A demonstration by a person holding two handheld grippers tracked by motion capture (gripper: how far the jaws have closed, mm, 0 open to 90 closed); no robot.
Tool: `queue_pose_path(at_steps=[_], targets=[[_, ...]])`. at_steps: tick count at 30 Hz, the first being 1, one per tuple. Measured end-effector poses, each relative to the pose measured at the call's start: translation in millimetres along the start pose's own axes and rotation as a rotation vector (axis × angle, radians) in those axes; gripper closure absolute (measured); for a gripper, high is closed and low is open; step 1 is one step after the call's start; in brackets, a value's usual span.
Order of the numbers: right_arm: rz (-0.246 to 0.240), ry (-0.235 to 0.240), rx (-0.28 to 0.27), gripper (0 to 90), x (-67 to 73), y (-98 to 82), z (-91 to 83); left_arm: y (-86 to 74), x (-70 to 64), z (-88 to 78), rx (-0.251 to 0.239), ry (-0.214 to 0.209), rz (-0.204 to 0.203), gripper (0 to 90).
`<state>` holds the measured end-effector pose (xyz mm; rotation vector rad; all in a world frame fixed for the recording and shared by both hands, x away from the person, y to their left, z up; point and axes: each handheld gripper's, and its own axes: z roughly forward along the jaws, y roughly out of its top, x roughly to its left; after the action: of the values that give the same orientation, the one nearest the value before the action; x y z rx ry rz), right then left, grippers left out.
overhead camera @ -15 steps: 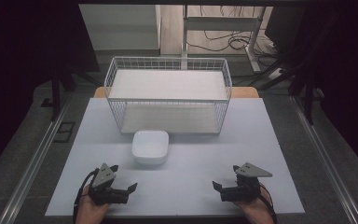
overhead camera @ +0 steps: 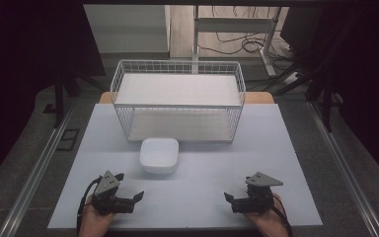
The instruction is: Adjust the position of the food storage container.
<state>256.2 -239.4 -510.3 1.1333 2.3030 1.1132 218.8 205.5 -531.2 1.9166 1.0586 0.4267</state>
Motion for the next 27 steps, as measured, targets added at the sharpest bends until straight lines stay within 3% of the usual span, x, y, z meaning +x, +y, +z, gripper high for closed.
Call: queue_pose_path(at_steps=[4,7,12,16,21,27], targets=[[-0.007,0.003,0.006,9.8,-0.3,1.5,-1.4,0.4,-0.6,0.1,0.010,-0.008,-0.021,3.0],[-0.001,0.013,0.016,14.3,-1.9,1.9,-1.5,2.0,0.3,-1.5,0.016,0.011,-0.037,1.4],[-0.014,0.017,0.015,20.7,-0.5,7.2,-4.4,4.7,7.4,-6.0,-0.019,-0.007,-0.096,1.3],[0.000,0.032,0.023,23.6,0.7,10.1,-2.9,6.3,8.5,-6.1,-0.018,0.002,-0.084,4.0],[-0.011,0.048,0.028,31.0,3.9,21.7,0.3,11.7,6.2,-3.0,-0.012,0.013,-0.040,15.4],[-0.024,0.068,0.036,35.7,9.1,33.0,7.7,18.0,11.0,3.8,-0.008,0.000,-0.027,27.7]])
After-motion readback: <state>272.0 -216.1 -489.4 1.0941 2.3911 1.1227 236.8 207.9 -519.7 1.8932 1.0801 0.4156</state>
